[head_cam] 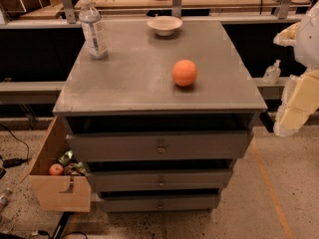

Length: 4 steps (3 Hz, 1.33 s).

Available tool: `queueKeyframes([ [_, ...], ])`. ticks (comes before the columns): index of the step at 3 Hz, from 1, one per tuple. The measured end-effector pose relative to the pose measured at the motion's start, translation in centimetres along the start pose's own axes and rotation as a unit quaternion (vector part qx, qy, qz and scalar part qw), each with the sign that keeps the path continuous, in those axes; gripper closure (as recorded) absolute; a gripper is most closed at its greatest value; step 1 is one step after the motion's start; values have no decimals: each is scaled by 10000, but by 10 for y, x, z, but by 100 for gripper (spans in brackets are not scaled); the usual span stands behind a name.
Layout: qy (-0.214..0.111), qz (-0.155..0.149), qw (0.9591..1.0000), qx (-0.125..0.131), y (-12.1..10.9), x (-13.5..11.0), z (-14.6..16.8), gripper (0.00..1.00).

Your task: Open bottom drawer

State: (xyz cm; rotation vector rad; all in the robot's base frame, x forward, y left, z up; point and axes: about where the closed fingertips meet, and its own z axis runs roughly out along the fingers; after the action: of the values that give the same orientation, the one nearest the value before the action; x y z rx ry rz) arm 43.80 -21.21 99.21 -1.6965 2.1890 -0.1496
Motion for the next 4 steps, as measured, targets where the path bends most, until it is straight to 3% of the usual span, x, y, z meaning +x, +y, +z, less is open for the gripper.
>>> queueKeyframes([
  [2, 15, 119, 9999, 121, 10, 9, 18, 0],
  [3, -63, 132, 9991, 392, 41, 26, 36, 0],
  [4, -141, -100, 9984, 545, 77, 36, 75, 0],
])
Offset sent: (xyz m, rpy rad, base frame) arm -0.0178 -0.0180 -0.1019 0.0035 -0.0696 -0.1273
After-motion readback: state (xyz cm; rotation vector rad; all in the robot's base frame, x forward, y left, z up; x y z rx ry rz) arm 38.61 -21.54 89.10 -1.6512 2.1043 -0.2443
